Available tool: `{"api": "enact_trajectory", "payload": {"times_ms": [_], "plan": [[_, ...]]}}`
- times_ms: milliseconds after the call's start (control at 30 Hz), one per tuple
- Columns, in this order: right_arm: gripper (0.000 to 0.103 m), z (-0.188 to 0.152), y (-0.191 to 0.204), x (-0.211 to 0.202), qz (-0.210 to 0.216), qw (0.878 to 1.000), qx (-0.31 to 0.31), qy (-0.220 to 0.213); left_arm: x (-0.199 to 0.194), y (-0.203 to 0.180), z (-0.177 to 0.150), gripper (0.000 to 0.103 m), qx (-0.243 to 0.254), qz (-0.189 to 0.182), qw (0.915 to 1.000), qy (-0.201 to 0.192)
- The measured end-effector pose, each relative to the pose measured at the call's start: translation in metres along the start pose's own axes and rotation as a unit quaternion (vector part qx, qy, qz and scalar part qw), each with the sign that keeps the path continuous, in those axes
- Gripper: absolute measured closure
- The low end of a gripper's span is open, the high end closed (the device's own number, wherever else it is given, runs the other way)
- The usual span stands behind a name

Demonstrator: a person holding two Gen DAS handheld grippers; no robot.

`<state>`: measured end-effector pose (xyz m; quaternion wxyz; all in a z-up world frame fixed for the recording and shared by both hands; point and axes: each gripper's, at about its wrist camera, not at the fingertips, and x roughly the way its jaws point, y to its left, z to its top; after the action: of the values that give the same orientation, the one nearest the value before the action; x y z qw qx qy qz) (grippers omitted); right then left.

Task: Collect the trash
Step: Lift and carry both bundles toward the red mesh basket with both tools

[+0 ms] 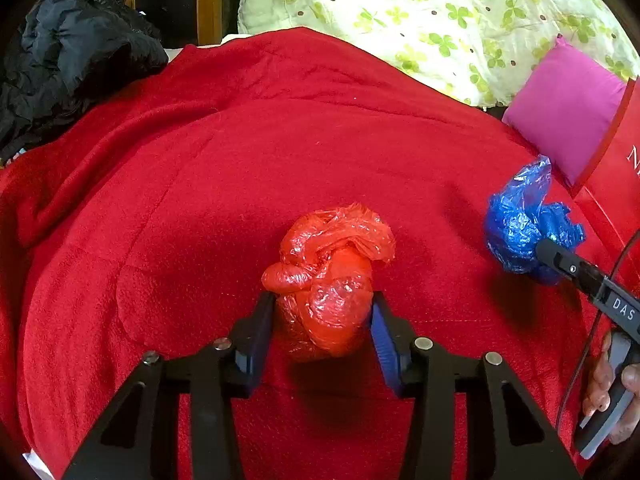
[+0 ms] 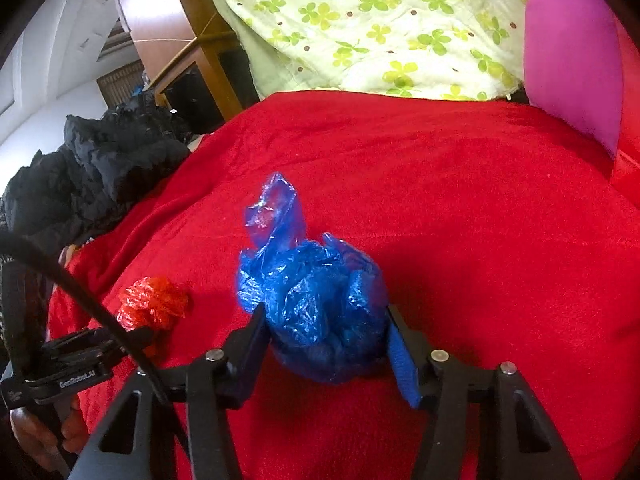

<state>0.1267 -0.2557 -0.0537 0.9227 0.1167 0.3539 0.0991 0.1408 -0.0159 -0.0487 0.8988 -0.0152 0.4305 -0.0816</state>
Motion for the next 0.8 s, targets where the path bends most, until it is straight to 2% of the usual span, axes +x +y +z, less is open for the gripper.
{"api": "enact_trajectory", "payload": {"times_ms": [467,800], "plan": [[0.046,-0.007,-0.002,-0.051,0.014,1.000,0.011,-0.024,-0.054,-0.029,-0.024,0.056,0.029,-0.012,0.9992,-0.023],[0.046,-0.018,-0.004,-0.098,-0.001,0.999,-0.005,-0.050,-0.093,-0.068,-0.044,0.056,0.058,-0.012,0.9973,-0.043]]}}
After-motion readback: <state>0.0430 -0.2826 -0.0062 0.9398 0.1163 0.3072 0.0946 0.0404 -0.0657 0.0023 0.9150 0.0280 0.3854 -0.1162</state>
